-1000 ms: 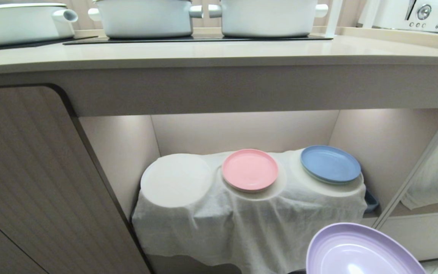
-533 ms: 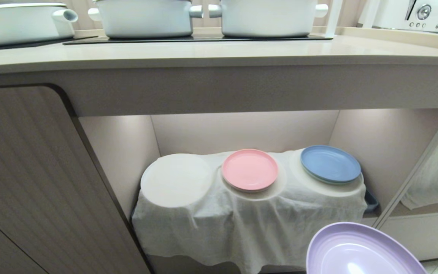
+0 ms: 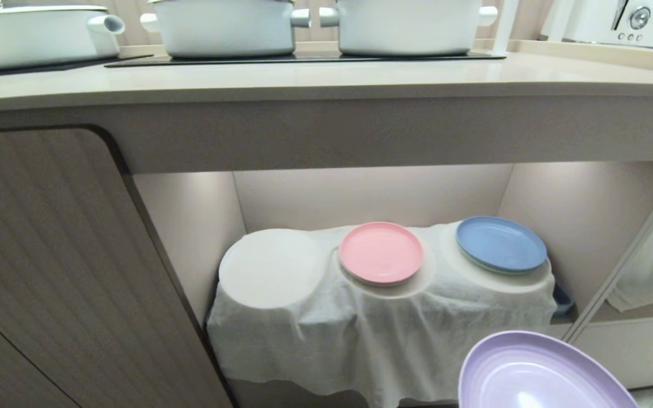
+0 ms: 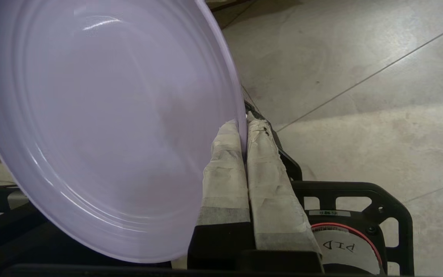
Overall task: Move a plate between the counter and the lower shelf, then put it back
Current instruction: Put the plate in the cupboard
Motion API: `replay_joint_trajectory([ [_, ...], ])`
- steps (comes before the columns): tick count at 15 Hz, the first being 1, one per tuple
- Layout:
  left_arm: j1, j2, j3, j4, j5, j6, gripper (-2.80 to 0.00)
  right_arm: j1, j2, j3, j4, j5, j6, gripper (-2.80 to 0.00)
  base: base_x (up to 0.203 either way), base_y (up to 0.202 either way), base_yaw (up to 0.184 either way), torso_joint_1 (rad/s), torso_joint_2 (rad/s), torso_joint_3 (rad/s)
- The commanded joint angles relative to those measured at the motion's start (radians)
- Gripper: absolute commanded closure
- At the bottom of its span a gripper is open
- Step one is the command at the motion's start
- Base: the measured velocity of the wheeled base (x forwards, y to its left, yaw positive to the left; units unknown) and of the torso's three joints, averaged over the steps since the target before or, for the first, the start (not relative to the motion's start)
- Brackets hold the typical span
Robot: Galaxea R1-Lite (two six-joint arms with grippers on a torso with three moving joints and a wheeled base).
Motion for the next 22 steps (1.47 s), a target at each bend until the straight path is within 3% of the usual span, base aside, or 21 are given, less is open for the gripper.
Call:
replay_joint_trajectory([
  [1, 0.000, 0.000, 0.000, 0.000, 0.002, 0.000, 0.00, 0.001, 0.000, 0.000, 0.002, 0.002, 0.002, 0.00, 0.000, 0.177, 0.002, 0.000, 0.01, 0.002],
  [22, 0.000, 0.000, 0.000, 0.000, -0.002, -0.001, 0.00, 0.002, 0.006, 0.003, -0.002, 0.003, 0.001, 0.00, 0.000, 0.190, 0.000, 0.002, 0.00, 0.002],
])
